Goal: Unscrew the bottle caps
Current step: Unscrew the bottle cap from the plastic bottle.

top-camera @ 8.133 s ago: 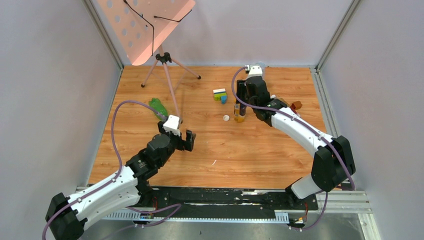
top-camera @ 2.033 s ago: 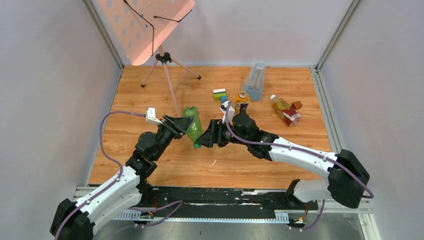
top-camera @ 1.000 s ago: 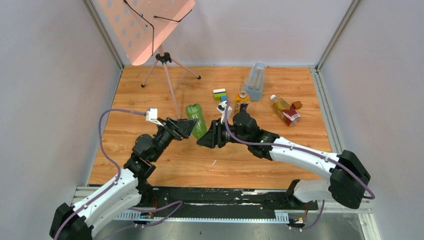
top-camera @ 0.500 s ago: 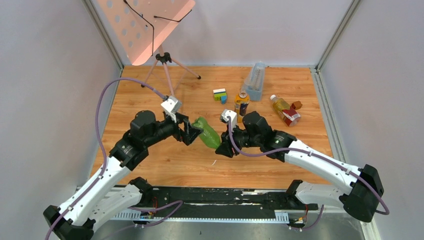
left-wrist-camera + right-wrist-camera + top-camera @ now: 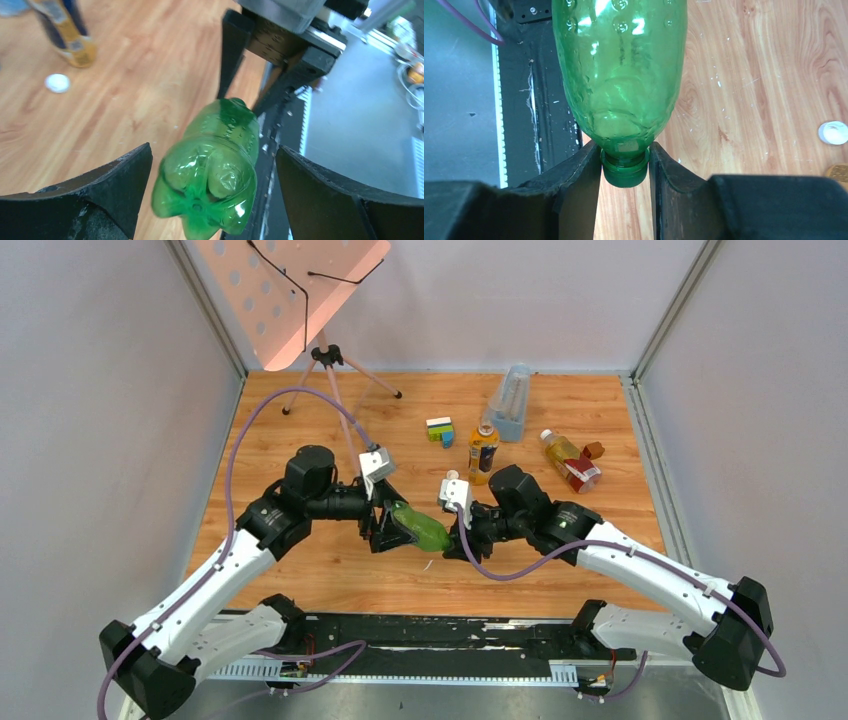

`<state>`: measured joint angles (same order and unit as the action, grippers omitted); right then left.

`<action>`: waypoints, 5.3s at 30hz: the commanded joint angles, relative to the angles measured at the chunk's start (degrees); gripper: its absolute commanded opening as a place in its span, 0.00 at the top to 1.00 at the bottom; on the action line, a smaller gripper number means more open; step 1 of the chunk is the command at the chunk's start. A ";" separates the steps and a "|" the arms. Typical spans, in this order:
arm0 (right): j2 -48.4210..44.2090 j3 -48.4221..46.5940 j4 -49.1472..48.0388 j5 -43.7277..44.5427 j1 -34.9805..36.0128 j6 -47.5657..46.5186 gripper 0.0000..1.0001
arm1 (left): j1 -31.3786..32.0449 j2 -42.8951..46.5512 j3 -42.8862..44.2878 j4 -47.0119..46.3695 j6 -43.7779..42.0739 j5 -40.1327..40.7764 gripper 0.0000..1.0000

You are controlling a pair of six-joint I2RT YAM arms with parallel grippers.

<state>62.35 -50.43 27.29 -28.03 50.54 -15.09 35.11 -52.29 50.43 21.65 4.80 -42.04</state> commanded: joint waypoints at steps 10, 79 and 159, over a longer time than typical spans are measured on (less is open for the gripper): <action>-1.00 -2.74 -0.21 -1.19 -0.02 -7.98 1.00 | 0.02 -3.36 1.98 1.99 -3.25 -10.29 0.44; -8.27 17.56 -51.34 16.87 -10.99 94.15 0.96 | 1.27 10.45 -29.59 -61.94 16.96 14.04 0.80; -6.42 13.03 -25.07 -25.96 -28.91 55.14 0.47 | 11.37 -10.40 -3.55 -8.04 -17.10 11.59 1.00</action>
<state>55.13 -35.75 7.14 -47.24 21.82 39.51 45.91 -63.24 45.60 16.88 -11.29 -29.28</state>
